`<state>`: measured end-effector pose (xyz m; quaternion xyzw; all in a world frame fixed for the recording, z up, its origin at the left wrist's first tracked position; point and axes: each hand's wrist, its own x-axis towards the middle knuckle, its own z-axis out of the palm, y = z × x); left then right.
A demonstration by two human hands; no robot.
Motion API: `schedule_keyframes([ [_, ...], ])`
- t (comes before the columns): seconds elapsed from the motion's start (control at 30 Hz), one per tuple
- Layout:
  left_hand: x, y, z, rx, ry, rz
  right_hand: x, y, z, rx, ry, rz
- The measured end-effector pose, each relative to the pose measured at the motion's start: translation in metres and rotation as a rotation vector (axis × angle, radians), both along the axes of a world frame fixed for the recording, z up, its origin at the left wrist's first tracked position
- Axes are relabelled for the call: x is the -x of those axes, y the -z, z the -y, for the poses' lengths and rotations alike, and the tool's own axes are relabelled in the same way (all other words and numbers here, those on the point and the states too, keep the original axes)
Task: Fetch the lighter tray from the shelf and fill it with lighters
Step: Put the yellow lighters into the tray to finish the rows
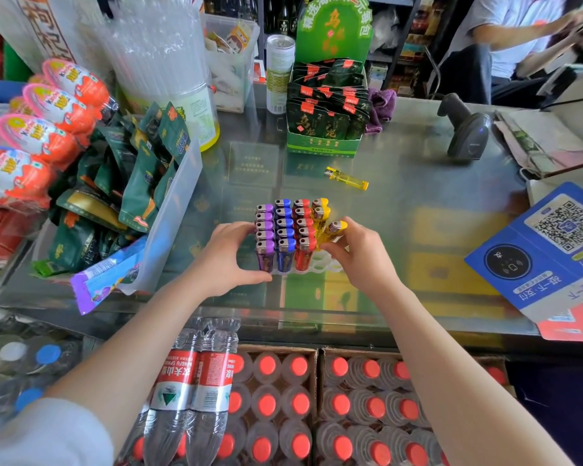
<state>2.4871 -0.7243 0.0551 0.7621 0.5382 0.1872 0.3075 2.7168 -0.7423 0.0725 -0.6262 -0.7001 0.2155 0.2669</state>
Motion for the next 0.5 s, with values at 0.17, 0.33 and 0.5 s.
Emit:
schedule_keyframes([
  [0.17, 0.0, -0.001, 0.0, -0.008, 0.005, 0.005, 0.007, -0.002, -0.004, -0.031, -0.069, 0.16],
  [0.33, -0.001, -0.001, 0.0, -0.008, 0.007, 0.013, 0.011, 0.01, 0.0, -0.074, 0.072, 0.137],
  [0.5, 0.001, 0.001, -0.001, 0.019, 0.019, 0.014, -0.011, 0.011, -0.008, -0.022, -0.123, 0.028],
])
